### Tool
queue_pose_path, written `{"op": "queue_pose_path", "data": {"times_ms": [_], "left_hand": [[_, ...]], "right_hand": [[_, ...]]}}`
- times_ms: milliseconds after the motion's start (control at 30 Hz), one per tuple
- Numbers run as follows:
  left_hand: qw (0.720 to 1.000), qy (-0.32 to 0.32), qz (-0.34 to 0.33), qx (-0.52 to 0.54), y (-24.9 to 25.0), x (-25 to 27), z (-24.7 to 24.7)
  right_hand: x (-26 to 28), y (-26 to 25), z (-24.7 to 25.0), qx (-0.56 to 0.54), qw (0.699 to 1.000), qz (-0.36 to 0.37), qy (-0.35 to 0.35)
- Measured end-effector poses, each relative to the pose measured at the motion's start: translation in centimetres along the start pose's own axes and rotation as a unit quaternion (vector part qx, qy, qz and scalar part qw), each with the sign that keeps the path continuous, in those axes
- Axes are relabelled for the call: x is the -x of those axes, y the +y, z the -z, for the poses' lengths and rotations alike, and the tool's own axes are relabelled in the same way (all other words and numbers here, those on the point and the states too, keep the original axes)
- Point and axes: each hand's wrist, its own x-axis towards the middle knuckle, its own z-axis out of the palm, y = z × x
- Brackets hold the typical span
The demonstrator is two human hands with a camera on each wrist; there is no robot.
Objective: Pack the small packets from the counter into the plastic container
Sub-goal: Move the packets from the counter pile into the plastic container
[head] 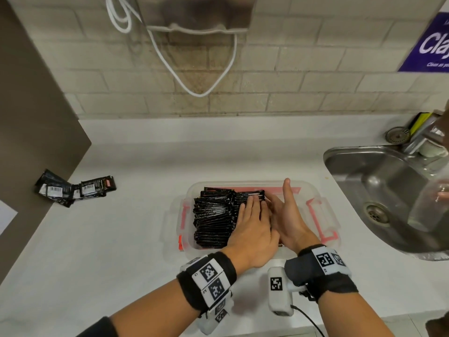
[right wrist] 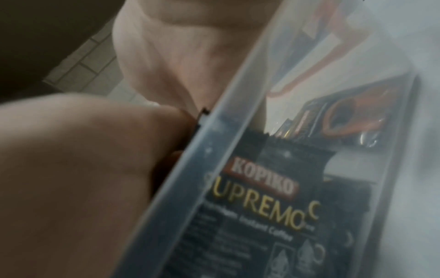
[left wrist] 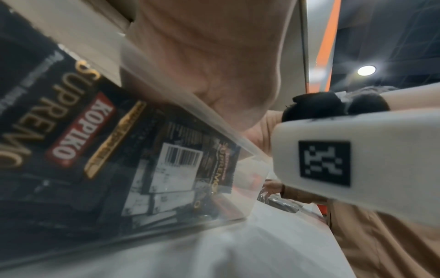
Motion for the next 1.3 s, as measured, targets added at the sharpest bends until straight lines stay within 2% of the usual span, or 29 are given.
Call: {"op": "queue_pose_path", "data": {"times_ms": [100, 200, 267, 367, 567, 667, 767, 867, 1000, 1300], "left_hand": [[0.998, 0.033, -0.033, 0.031, -0.7, 0.3, 0.8], [0.994, 0.091, -0.032, -0.042, -3.0, 0.3, 2.3], [0.994, 0.081, 0.02, -0.075, -5.0, 0.3, 3.1], [0.993, 0.021, 0.088, -0.081, -7.4, 0.7, 3.0], [0.993, 0.005, 0.087, -0.08, -8.4, 0.9, 1.4], [0.994, 0.008, 0.079, -0.077, -8.5, 0.9, 1.6], [0.996, 0.051, 0.055, -0.054, -9.2, 1.1, 2.5], [0.993, 0.073, 0.033, -0.088, -10.9, 1.6, 3.8], [0.989, 0.038, 0.016, -0.144, -12.6, 2.5, 3.8], [0.983, 0.045, 0.049, -0.172, -11.8, 1.5, 3.0]], "right_hand": [[-0.5, 0.5, 0.3, 0.01, 0.998, 0.036, 0.052], [-0.8, 0.6, 0.4, 0.069, 0.992, 0.061, 0.088], [-0.5, 0.5, -0.2, 0.117, 0.99, 0.051, 0.056], [-0.2, 0.6, -1.2, 0.16, 0.986, 0.037, -0.01], [0.1, 0.2, -1.7, 0.157, 0.985, 0.038, -0.065], [-0.1, 0.3, -1.4, 0.148, 0.988, 0.02, -0.042], [-0.5, 0.6, -0.9, 0.125, 0.991, 0.054, 0.001], [-0.5, 0.3, -0.7, 0.094, 0.992, 0.065, 0.062], [-0.4, 0.4, -1.3, 0.115, 0.992, 0.045, 0.002], [-0.7, -0.8, -2.0, 0.172, 0.985, 0.02, -0.025]]}}
